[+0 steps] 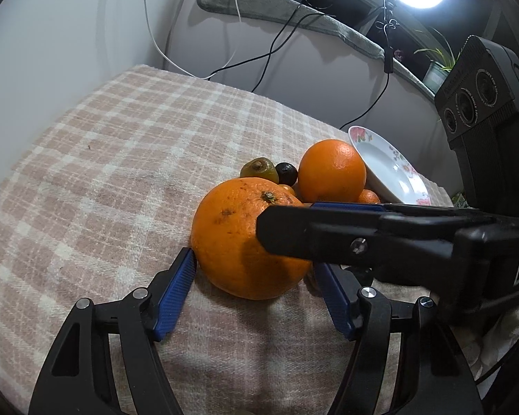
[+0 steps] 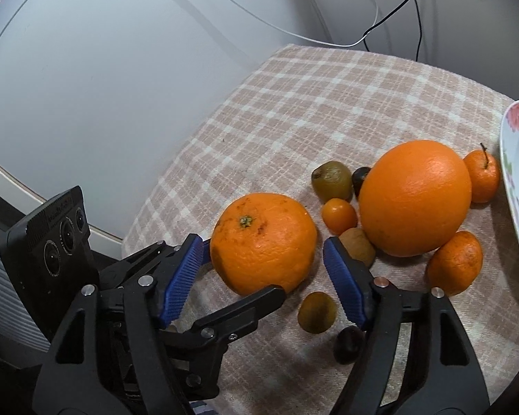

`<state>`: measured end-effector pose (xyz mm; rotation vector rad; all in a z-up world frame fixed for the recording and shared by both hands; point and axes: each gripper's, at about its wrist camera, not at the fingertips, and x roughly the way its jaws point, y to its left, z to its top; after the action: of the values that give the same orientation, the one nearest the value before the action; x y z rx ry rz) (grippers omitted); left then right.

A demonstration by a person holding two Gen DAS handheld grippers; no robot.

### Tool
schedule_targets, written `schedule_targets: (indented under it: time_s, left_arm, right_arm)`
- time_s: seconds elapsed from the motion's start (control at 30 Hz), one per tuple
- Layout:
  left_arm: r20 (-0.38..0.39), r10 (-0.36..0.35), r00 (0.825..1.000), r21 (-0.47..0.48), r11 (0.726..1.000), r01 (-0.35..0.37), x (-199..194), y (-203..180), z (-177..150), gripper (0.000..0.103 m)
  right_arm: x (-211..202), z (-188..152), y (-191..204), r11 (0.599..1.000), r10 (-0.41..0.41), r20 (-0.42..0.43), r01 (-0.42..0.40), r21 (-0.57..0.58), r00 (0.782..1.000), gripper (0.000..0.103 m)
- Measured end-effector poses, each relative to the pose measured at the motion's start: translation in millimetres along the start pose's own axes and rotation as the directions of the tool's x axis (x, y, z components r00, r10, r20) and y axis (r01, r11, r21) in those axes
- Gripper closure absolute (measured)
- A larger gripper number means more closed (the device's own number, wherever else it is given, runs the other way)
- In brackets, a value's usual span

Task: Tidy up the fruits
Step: 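Move the right tool to the large orange and close its fingers on it, then lift the large orange with the right tool and carry it over the plate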

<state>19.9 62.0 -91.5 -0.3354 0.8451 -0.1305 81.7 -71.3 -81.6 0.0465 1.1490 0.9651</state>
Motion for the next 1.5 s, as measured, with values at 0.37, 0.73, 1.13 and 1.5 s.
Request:
schedule_targets:
  time_s: [0.37, 0.73, 1.13, 1.5]
  left_arm:
    - [0.002, 0.005, 1.0, 0.006, 1.0, -0.005, -0.7, -1.0, 1.3, 0.034]
    - [0.023, 0.021, 1.0, 0.044, 0.999, -0.022, -9.8, -12.3, 4.9, 0.034]
    - [0.057, -0.008, 0.998, 0.111, 0.994, 0.002, -17.8, -46.8, 19.1, 0.034]
    - [0.062, -0.07, 0.996, 0.185, 0.981, 0.057, 0.5, -96.3, 36.5, 0.034]
  right_arm:
    - [12.0, -1.3, -2.0, 1.0, 0.005, -0.031, -0.005, 0.01, 1.0, 0.032]
    - [-1.2, -3.6, 0.0, 1.0, 0.003, 0.003, -0.003, -0.002, 1.0, 0.032]
    - [-42.7, -6.8, -7.7, 1.0, -0.025, 0.094, 0.024, 0.011, 0.995, 0.032]
    - [-91.9, -13.7, -40.9, 0.994, -0.092, 0.169, 0.082, 0.068, 0.981, 0.033]
